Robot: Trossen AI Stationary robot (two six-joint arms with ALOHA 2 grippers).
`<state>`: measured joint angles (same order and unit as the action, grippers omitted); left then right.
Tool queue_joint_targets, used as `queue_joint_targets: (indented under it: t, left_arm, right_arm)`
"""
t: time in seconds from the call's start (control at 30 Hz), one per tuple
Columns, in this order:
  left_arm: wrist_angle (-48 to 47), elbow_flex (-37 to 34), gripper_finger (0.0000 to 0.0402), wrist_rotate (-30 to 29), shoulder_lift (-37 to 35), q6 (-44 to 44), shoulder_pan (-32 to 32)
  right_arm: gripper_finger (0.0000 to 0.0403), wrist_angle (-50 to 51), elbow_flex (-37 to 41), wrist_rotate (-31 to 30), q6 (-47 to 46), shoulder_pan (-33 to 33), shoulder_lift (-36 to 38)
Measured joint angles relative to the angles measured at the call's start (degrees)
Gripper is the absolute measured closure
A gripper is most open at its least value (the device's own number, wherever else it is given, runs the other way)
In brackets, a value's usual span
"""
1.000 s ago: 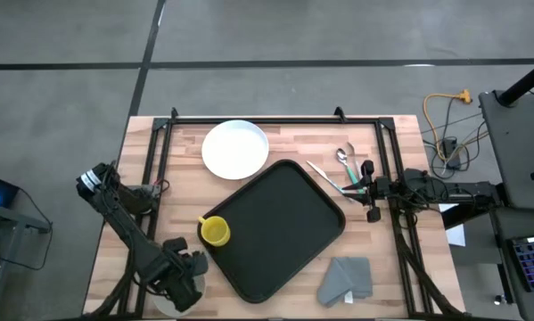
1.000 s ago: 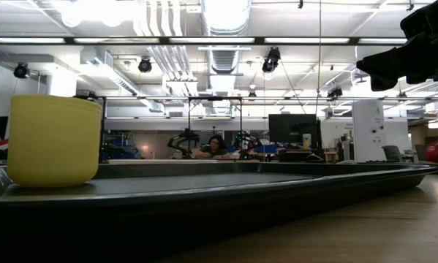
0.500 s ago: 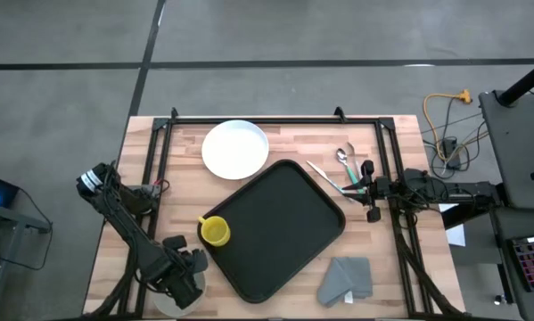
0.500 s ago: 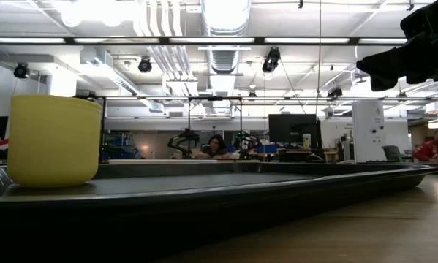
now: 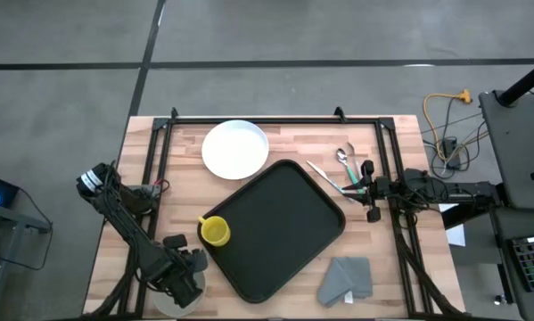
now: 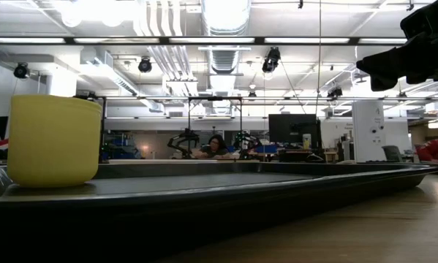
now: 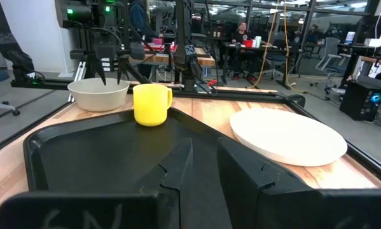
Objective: Set up tray
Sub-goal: Put the white plate on the black serving tray
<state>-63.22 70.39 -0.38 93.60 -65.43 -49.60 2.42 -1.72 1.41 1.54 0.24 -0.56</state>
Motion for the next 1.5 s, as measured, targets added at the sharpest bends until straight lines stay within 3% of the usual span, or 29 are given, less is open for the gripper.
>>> queue_joint_targets:
  t: [0.23,0.53,0.73,0.97,1.2,1.33,1.5]
  left_arm:
    - [-2.69,0.20,0.0252,-7.10,-0.58,5.37,0.15]
    - [-3.91,0.02,0.0258,-29.62,-6.17,1.29,0.24]
    - [-4.08,-1.94,0.0273,-38.85,-11.37,1.48,3.52]
    - [-2.44,-9.42,0.0275,-44.62,-19.91,2.99,10.55]
    - [3.15,-20.60,0.0275,-51.27,-34.64,3.45,15.92]
    - [10.48,-27.45,0.0275,-51.57,-43.64,4.59,18.33]
    - [23.23,-34.55,0.0275,-51.56,-52.03,13.45,21.97]
  right_arm:
    - [0.0335,0.00,0.01,-0.01,0.00,0.01,-0.02]
    - [0.0335,0.01,0.00,0.00,0.00,0.00,-0.02]
    - [0.0335,0.00,0.00,0.00,0.00,0.01,-0.02]
    - [0.0335,0.00,0.00,0.00,0.00,0.00,-0.02]
    - [0.0335,0.02,0.00,-0.02,0.00,-0.01,-0.02]
    - [0.0335,0.00,0.00,0.00,-0.01,0.00,-0.02]
    - [0.0335,0.02,0.00,0.00,0.00,0.01,-0.02]
